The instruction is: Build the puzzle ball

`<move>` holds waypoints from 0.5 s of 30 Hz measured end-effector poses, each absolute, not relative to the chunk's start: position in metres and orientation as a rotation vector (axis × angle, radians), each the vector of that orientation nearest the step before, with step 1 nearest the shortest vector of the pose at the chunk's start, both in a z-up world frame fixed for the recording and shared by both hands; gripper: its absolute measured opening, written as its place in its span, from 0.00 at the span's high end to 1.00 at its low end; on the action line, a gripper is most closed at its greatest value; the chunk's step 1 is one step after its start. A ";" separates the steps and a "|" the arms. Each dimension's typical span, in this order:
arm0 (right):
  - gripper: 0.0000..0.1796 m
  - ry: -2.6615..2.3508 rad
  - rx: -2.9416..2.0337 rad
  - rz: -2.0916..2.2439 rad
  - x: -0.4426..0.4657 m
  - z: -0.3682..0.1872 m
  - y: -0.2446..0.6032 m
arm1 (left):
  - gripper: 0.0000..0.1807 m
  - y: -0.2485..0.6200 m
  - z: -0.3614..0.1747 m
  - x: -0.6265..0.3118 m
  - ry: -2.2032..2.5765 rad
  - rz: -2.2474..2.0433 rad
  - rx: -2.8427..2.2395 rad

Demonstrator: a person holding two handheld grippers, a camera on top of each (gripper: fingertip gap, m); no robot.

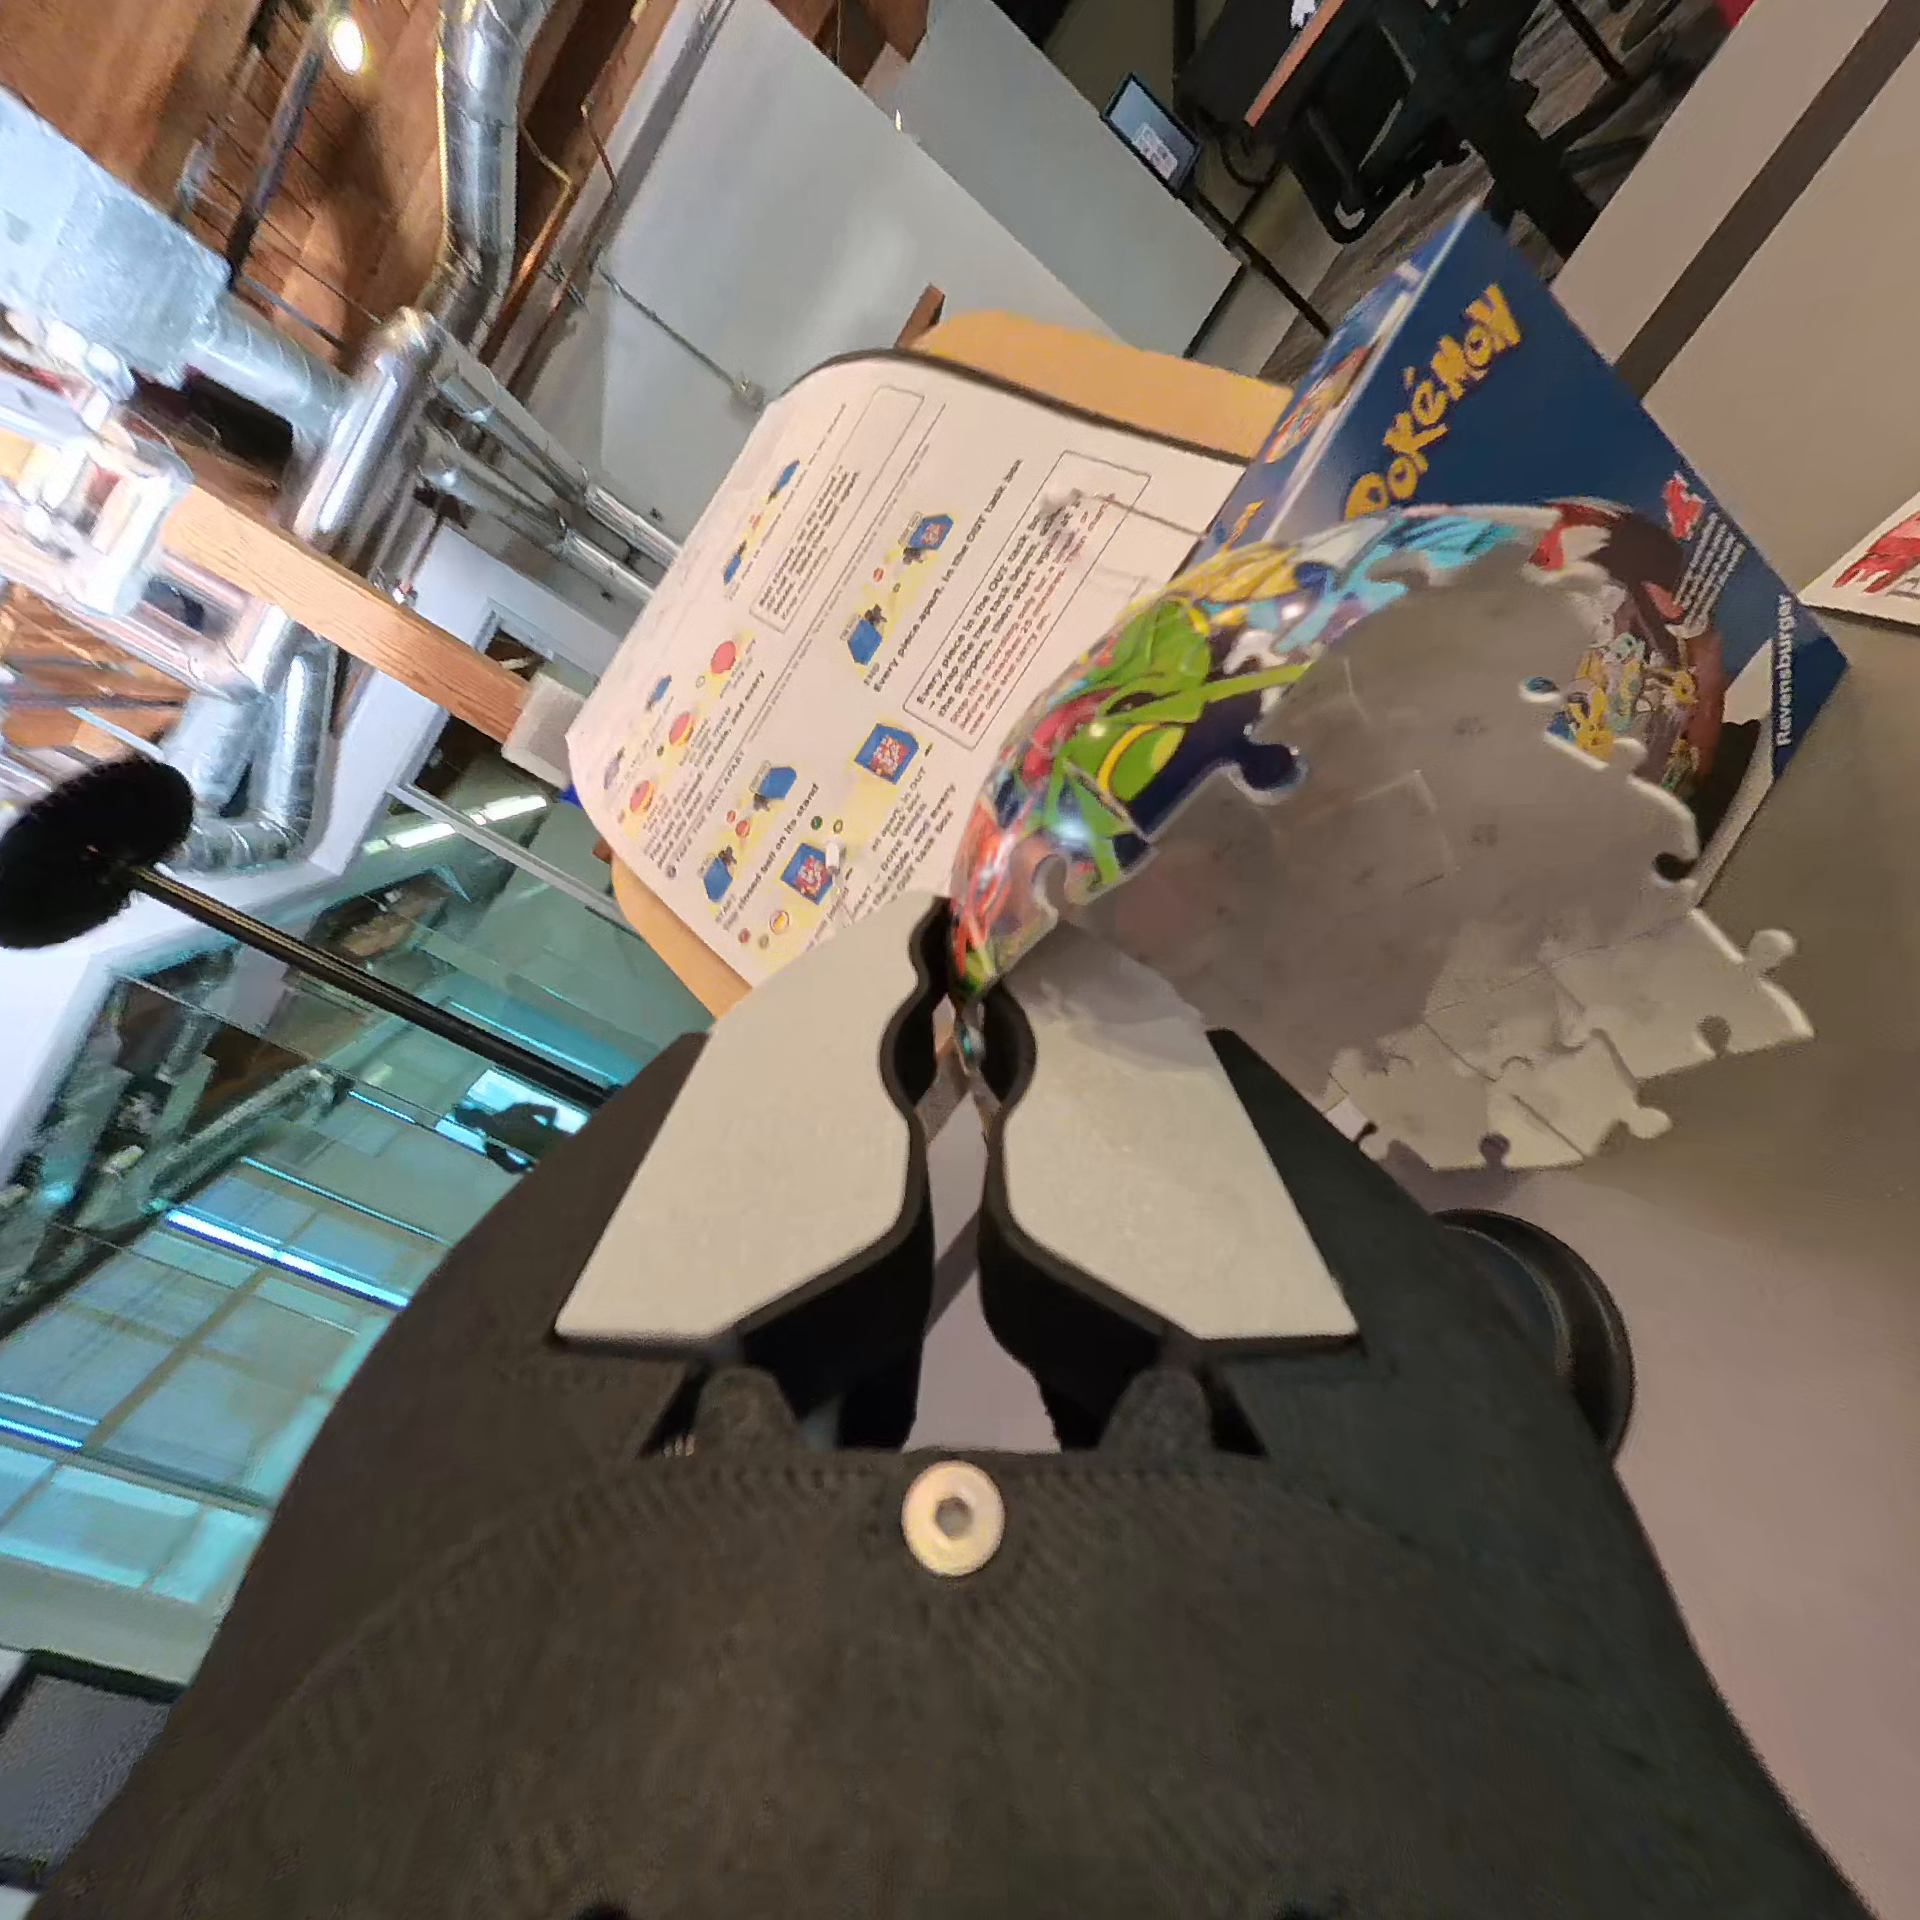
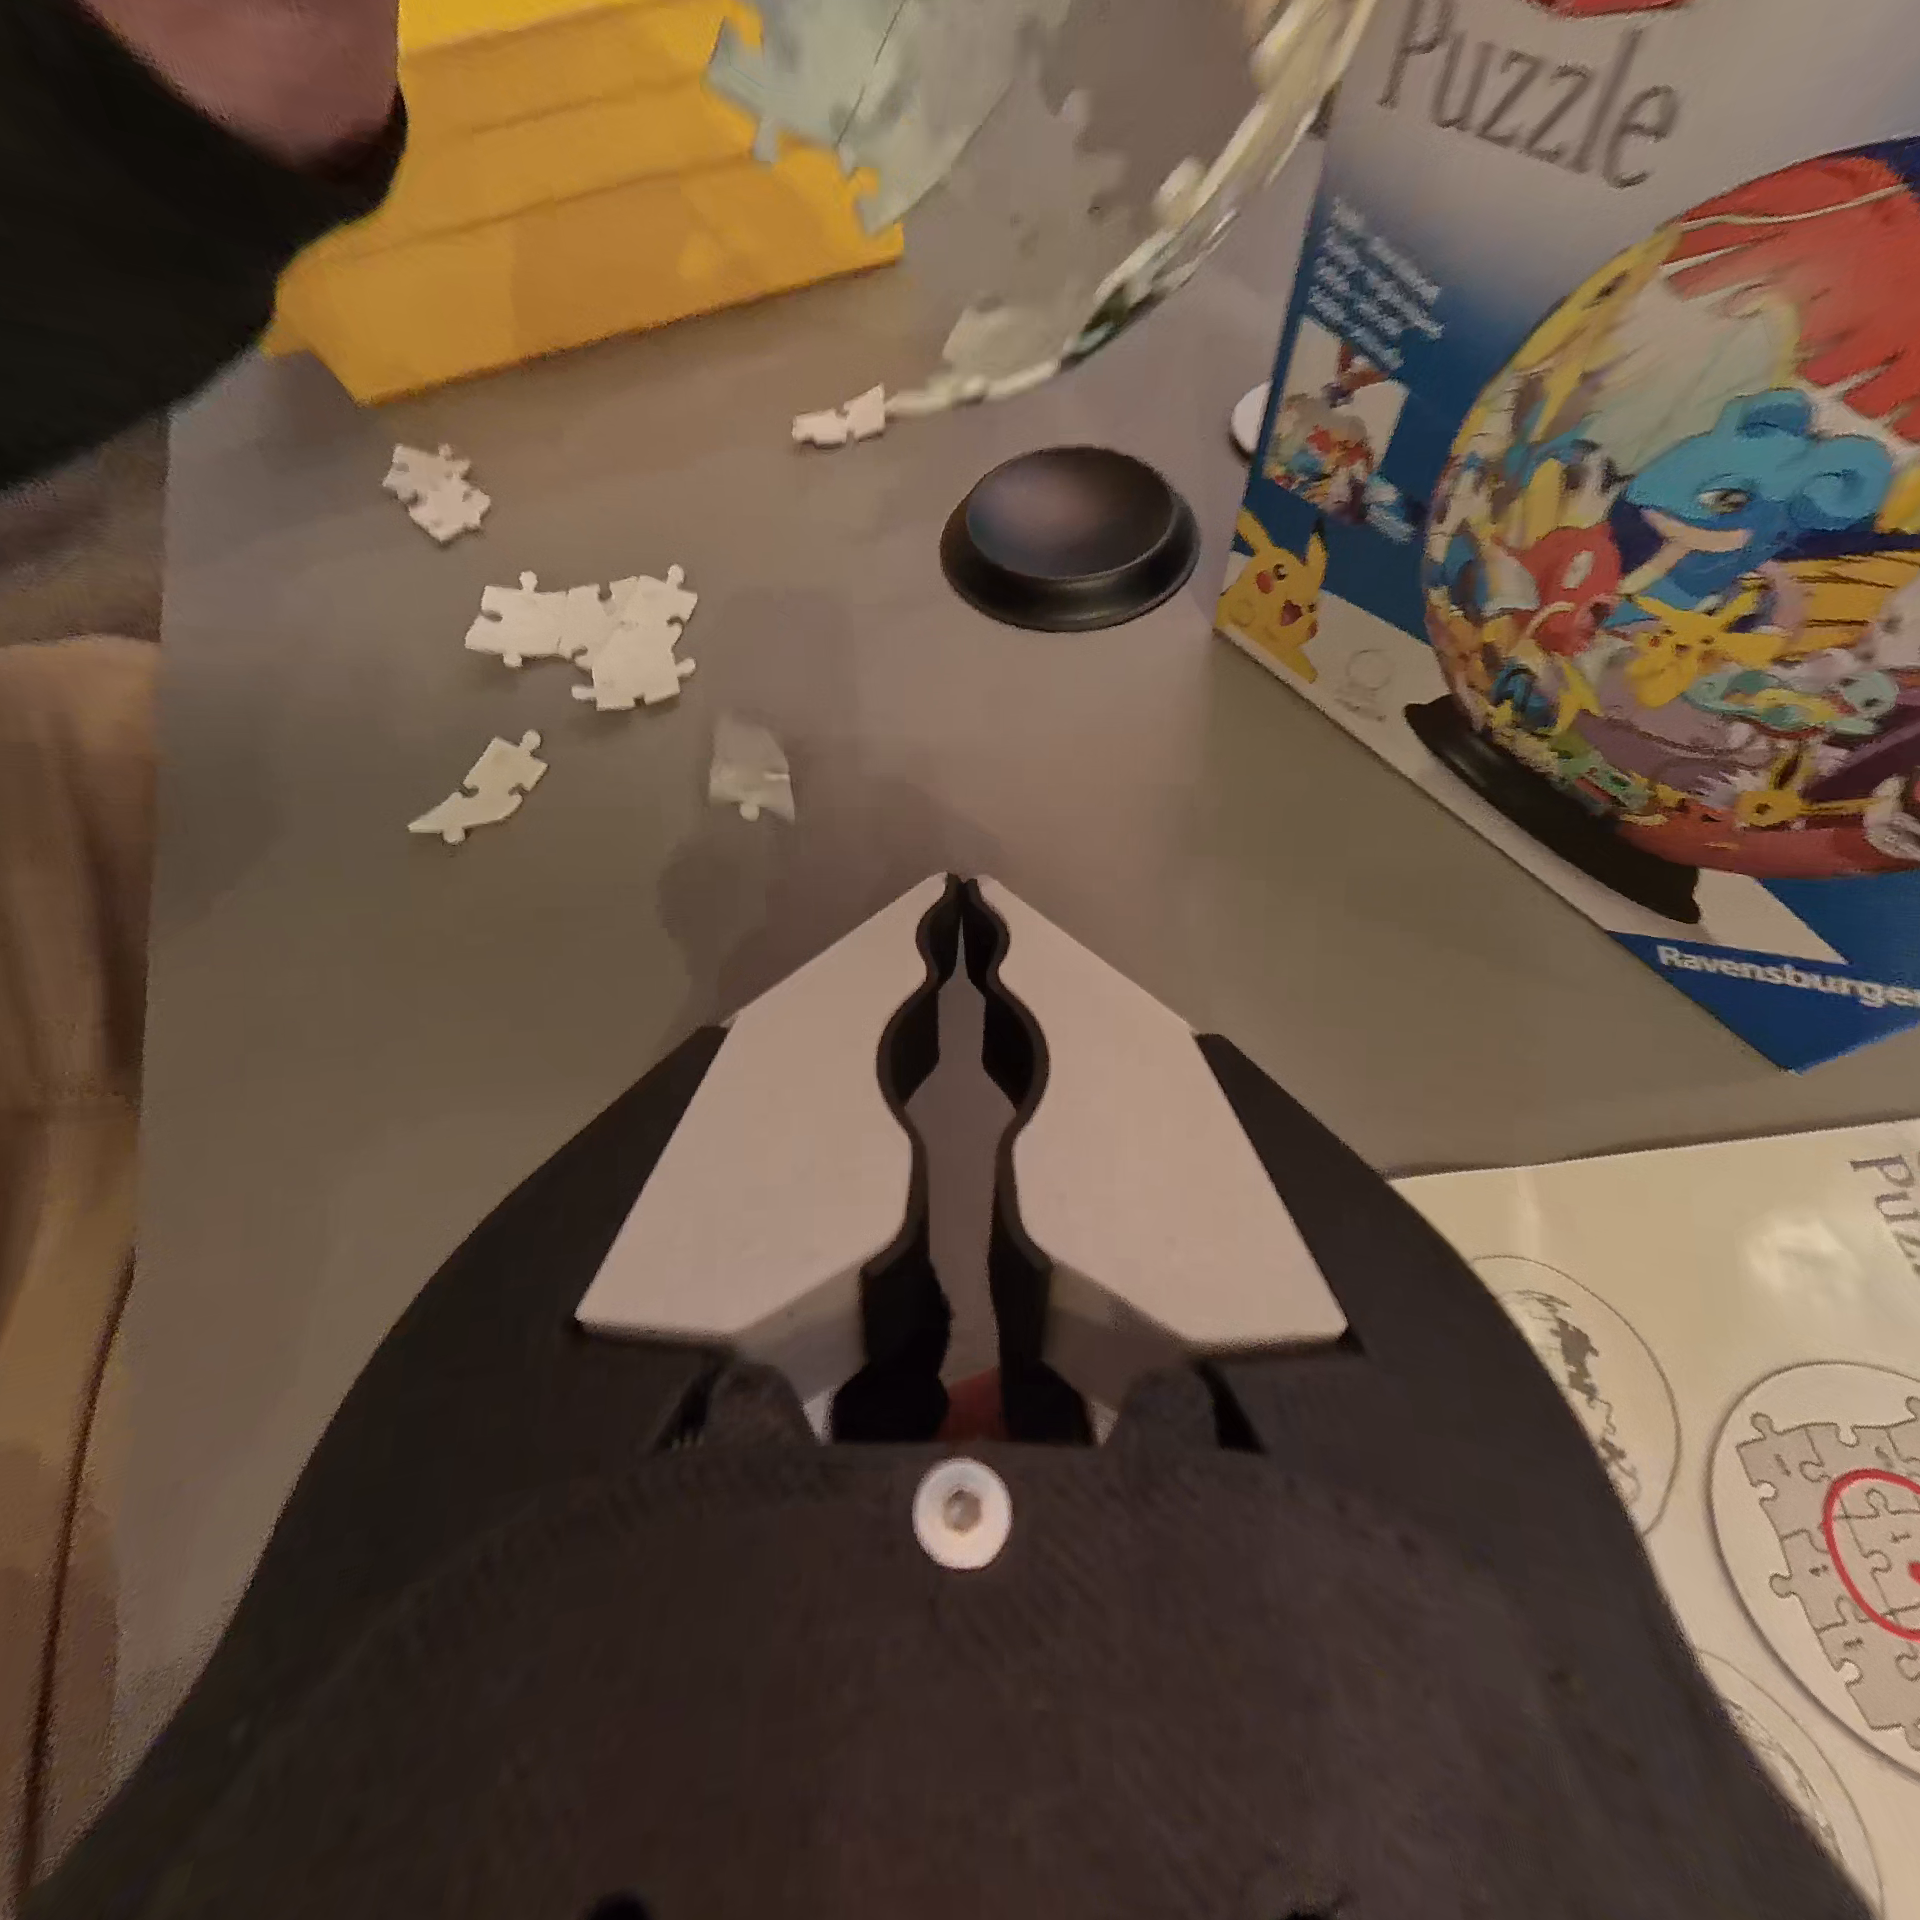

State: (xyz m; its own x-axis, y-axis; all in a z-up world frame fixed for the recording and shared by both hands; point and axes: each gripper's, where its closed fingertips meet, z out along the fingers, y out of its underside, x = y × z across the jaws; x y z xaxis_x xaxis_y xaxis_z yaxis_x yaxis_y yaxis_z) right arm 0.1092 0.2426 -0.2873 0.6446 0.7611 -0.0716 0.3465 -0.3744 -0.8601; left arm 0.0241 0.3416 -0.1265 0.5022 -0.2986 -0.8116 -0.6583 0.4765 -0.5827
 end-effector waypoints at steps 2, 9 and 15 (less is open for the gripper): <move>0.95 -0.937 -1.985 0.587 0.095 -0.295 0.236 | 0.98 0.348 -0.127 0.014 1.052 0.233 -1.183; 0.86 -1.230 -1.963 0.642 0.050 -0.318 0.207 | 0.98 0.349 -0.138 -0.026 1.087 0.243 -1.306; 0.80 -1.371 -2.063 0.638 0.045 -0.341 0.192 | 0.98 0.342 -0.165 -0.053 1.117 0.211 -1.421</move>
State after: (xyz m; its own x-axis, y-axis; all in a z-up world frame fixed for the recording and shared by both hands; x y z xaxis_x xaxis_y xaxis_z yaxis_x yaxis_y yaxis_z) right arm 0.0450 0.1924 -0.3409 0.3592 0.9304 -0.0737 0.6555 -0.3077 -0.6897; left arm -0.0528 0.3419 -0.1649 0.5135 -0.4851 -0.7078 -0.7098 0.2234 -0.6681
